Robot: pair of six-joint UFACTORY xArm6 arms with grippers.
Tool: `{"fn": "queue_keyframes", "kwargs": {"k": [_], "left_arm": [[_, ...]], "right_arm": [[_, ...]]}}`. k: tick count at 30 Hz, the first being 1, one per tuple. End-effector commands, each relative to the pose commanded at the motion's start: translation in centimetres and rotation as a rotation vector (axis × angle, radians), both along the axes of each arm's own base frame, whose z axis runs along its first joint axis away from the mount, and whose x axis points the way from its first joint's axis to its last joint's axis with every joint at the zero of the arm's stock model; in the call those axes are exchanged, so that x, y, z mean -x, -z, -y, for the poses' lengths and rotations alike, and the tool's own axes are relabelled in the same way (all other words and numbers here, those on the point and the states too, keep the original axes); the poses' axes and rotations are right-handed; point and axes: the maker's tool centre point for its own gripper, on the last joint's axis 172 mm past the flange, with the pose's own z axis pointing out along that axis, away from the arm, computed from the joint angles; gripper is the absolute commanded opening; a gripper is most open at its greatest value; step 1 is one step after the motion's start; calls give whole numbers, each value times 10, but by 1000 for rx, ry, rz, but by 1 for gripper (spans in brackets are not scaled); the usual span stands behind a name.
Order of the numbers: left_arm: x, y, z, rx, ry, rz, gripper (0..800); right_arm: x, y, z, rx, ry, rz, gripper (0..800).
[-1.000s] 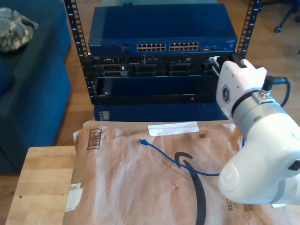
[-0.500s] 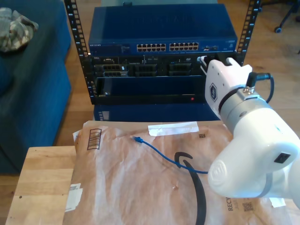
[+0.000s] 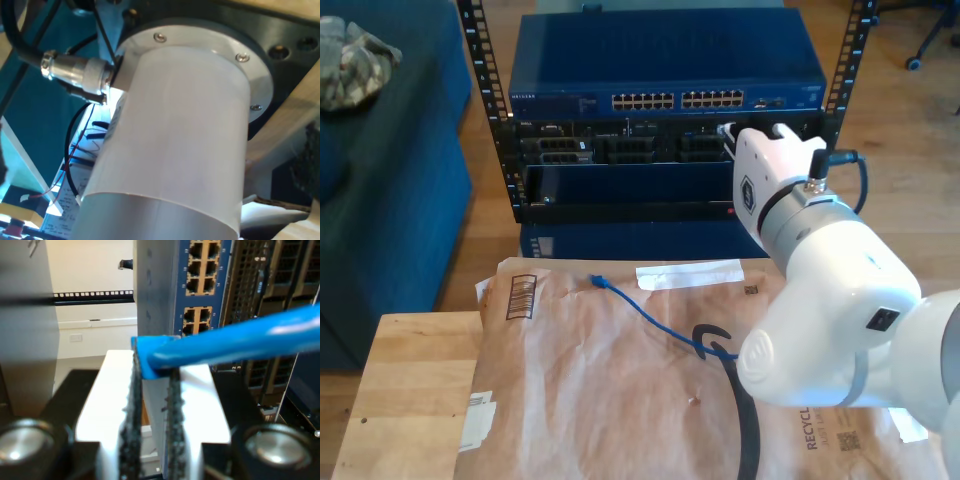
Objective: Grab the cable and plug it in
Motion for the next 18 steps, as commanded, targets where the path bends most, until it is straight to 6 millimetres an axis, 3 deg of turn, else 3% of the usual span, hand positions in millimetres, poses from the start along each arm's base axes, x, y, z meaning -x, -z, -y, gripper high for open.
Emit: {"fn": "queue_keyframes", "kwargs": {"k": [8,11,18], "left_arm": [[0,5,6,-2,13,13,799],[1,11,16,10,15,12,799],[0,13,13,-4,33,30,800]], "right_arm": [[-4,8,-2,7,0,-12,0],[-5,12,-3,11,0,-18,0],[-11,10,-6,8,1,-15,0]]}}
